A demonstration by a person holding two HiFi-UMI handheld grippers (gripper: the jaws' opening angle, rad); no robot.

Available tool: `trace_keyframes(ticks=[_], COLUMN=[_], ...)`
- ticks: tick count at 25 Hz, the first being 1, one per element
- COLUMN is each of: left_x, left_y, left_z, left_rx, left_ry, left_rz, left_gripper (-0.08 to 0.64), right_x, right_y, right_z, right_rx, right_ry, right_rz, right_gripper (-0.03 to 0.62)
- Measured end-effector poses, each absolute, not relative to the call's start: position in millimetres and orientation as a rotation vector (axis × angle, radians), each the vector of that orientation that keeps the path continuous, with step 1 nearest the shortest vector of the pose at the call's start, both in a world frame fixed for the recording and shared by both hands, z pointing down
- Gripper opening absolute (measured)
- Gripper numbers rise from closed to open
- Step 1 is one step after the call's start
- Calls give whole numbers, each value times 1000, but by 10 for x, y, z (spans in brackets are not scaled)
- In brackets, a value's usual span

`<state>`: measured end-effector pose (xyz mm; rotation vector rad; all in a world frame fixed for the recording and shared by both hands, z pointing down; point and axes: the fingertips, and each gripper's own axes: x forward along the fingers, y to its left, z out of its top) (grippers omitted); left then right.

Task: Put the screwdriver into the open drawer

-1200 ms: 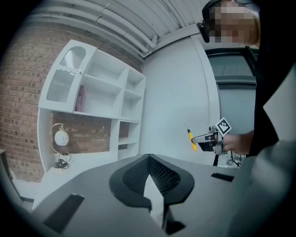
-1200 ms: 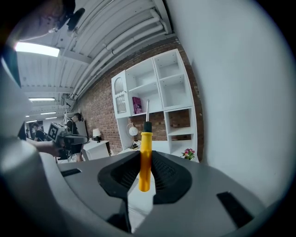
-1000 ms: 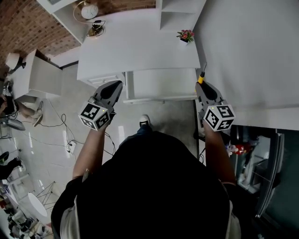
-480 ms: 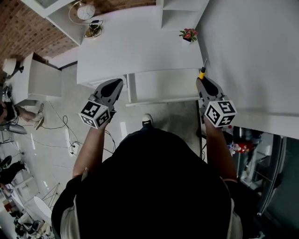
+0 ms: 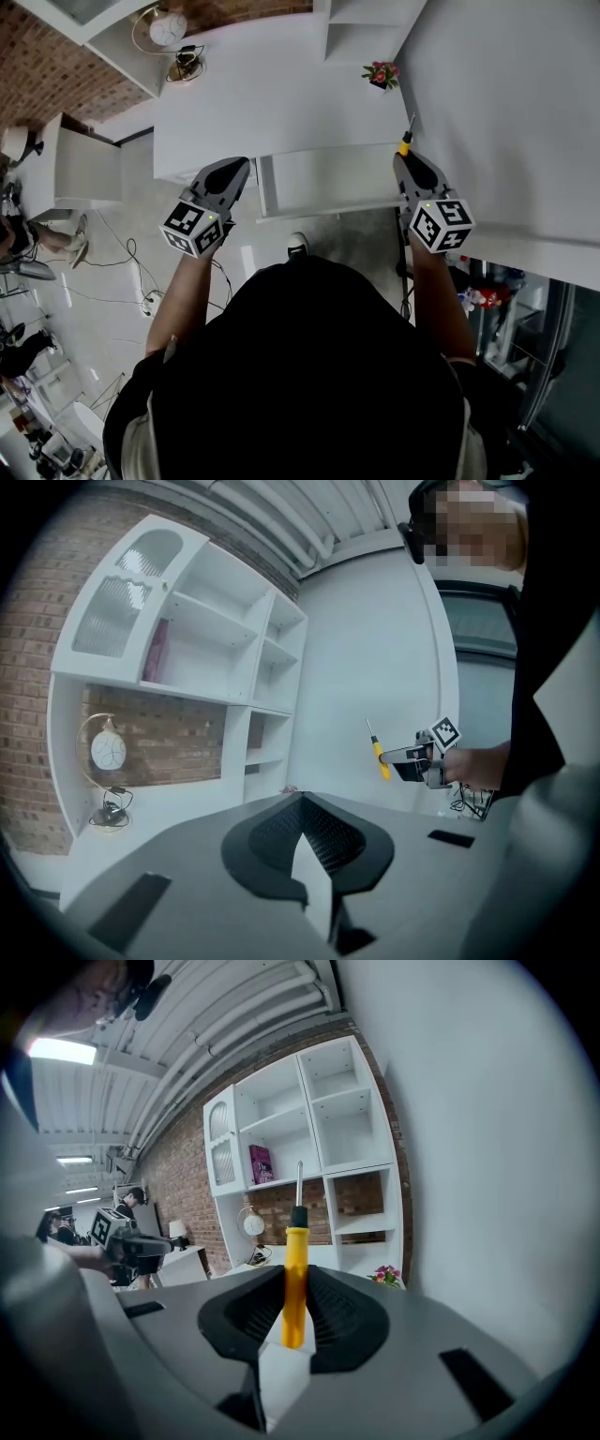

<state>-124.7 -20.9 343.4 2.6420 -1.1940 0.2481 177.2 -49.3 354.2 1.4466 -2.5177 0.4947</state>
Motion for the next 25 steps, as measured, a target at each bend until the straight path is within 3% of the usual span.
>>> trace_keyframes(ticks=[25], left_x=[-1505], left_y=[-605], left_z=[3533], left_rx=[2650], left_ry=[-1068], left_rz=[197], left_gripper=[17], right_x=[1565], right_y=[-720], right_z=[3397], right_rx=[1567], right_ry=[-2462], right_rz=[475], right_gripper=[83])
